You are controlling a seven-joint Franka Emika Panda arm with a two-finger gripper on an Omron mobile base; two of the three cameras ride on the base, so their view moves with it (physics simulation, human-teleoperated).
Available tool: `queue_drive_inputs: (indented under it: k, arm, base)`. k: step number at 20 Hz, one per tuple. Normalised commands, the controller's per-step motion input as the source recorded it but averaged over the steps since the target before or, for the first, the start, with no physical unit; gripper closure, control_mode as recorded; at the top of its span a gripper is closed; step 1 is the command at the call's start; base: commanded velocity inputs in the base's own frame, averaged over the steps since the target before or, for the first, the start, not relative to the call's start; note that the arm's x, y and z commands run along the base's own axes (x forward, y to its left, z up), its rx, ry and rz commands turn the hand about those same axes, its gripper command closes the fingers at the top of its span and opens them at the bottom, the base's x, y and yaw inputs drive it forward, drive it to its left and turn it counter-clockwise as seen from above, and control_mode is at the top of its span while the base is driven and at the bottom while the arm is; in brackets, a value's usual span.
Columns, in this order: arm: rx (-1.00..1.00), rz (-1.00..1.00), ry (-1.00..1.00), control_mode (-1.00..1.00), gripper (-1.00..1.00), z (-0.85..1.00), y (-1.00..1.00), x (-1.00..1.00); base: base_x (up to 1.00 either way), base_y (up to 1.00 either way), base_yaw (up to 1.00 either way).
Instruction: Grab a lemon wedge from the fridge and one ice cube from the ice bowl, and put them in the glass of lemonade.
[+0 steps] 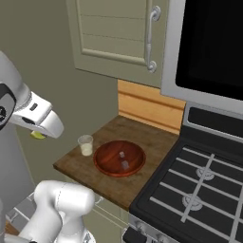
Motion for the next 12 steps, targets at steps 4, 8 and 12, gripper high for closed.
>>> queue_drive_inputs:
  k: [4, 8, 12]
  arm:
    - [0.03, 0.04, 0.00, -1.00, 1.00, -0.08, 0.01, 0.72]
    - [0.08, 0.17, 0.00, -1.00, 1.00, -0.28, -0.11, 0.90]
    - [0.00, 0.14, 0.01, -1.00, 1.00, -0.59, 0.00, 0.86]
  base:
    - [0.00, 0.00, 0.00]
    - [0.00, 0.00, 0.00]
    - [0.00, 0.00, 0.00]
